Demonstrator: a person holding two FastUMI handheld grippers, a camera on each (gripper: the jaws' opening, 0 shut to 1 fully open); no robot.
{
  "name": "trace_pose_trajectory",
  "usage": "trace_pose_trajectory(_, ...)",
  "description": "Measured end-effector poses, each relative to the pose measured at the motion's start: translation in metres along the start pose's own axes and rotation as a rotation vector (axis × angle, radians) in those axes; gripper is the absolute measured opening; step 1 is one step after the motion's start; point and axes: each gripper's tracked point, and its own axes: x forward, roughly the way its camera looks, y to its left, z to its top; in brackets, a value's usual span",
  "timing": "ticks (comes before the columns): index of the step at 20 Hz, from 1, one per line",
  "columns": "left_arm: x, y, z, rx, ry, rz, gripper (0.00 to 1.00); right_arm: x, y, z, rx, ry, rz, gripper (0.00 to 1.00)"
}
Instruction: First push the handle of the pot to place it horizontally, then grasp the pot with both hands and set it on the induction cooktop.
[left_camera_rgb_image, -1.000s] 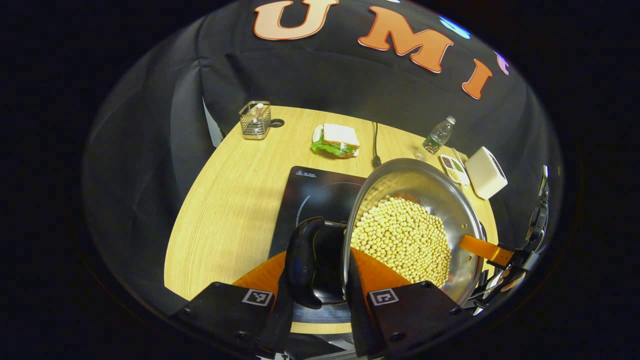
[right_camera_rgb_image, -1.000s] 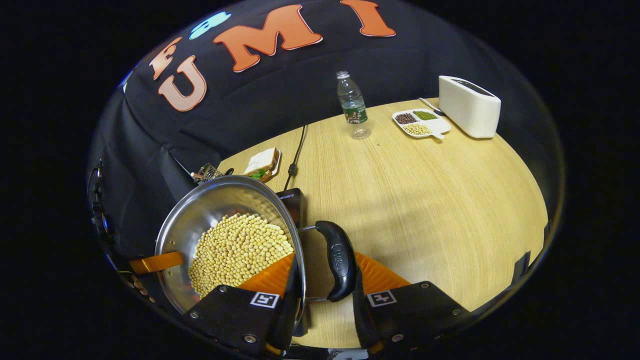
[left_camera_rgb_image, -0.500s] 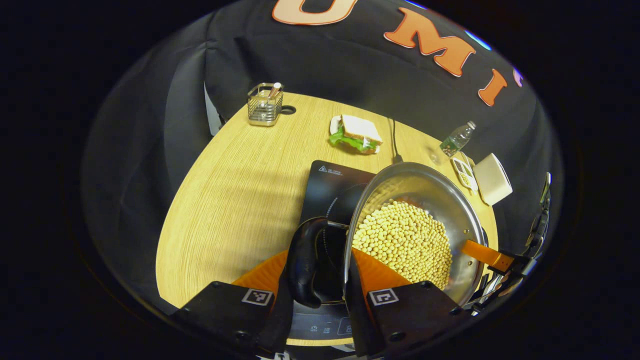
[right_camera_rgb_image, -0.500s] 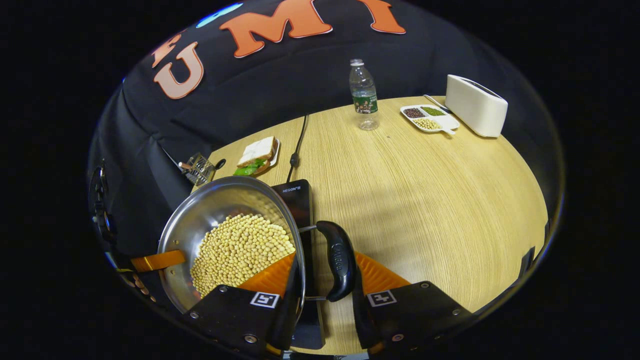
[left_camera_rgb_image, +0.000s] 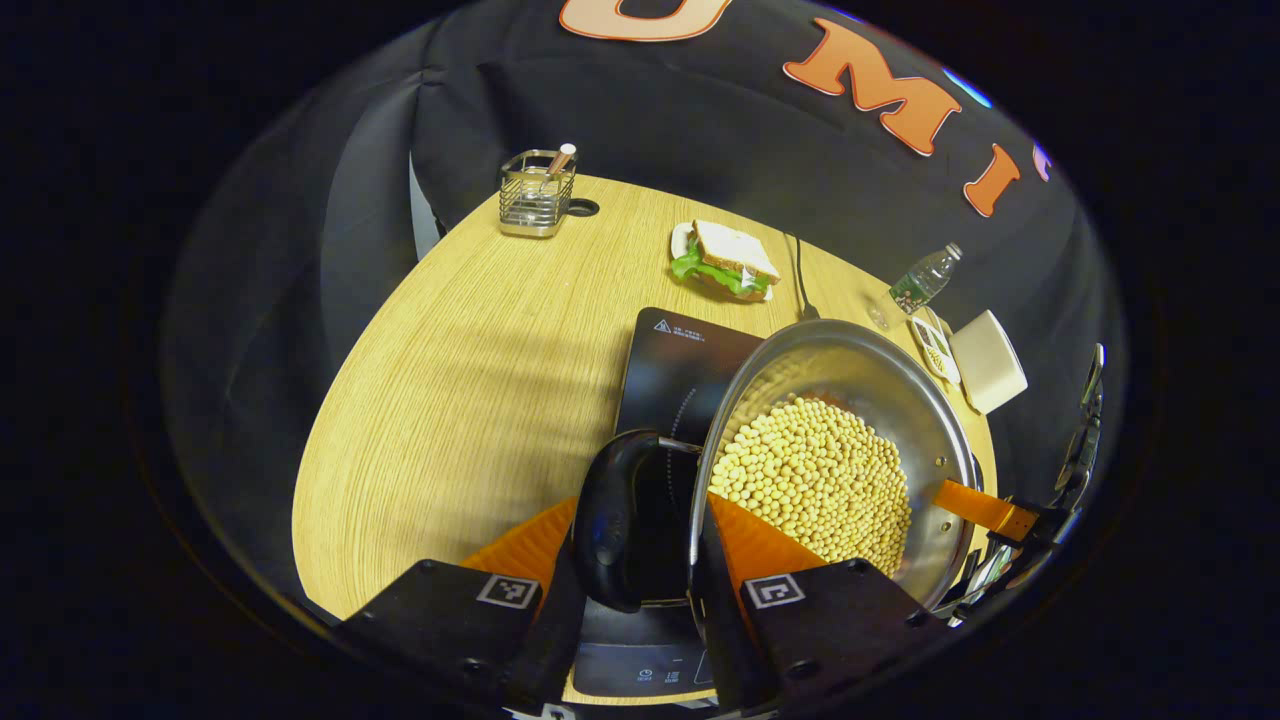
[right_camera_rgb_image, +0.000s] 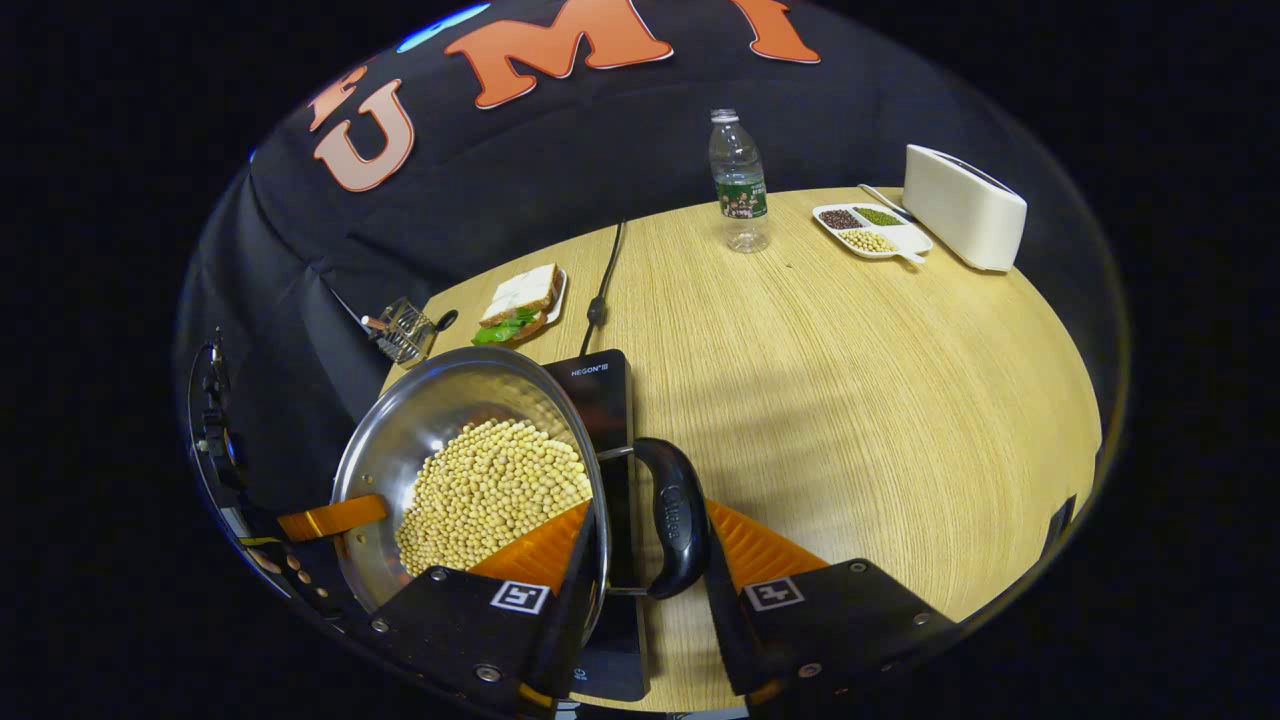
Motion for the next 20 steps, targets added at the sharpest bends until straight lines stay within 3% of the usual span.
trace_pose_trajectory(2, -0.005, 0.004, 0.007, 0.011, -0.04, 0.023, 0.64, -0.01, -0.009, 0.012, 0.009, -0.036, -0.002, 0.67)
trace_pose_trajectory(3, -0.01, 0.008, 0.015, 0.03, -0.078, 0.047, 0.72, -0.014, -0.016, 0.017, 0.01, -0.049, -0.011, 0.73)
trace_pose_trajectory(4, -0.02, 0.012, 0.025, 0.045, -0.115, 0.074, 0.8, -0.019, -0.02, 0.024, 0.014, -0.067, -0.006, 0.88)
trace_pose_trajectory(5, -0.03, 0.012, 0.035, 0.043, -0.16, 0.095, 0.98, -0.028, -0.025, 0.029, 0.018, -0.08, -0.005, 0.93)
trace_pose_trajectory(6, -0.043, 0.014, 0.047, 0.035, -0.207, 0.119, 0.99, -0.036, -0.036, 0.038, 0.01, -0.106, -0.027, 0.96)
trace_pose_trajectory(10, -0.109, 0.014, 0.114, 0.017, -0.49, 0.227, 0.98, -0.082, -0.073, 0.088, -0.017, -0.247, -0.083, 0.96)
trace_pose_trajectory(13, -0.164, -0.02, 0.148, 0.037, -0.629, 0.217, 0.98, -0.123, -0.103, 0.129, -0.023, -0.367, -0.11, 0.96)
trace_pose_trajectory(18, -0.26, -0.113, 0.197, 0.143, -0.864, 0.189, 0.97, -0.218, -0.121, 0.196, -0.078, -0.569, -0.129, 0.95)
trace_pose_trajectory(20, -0.287, -0.151, 0.206, 0.141, -0.906, 0.133, 0.98, -0.254, -0.116, 0.215, -0.119, -0.639, -0.124, 0.95)
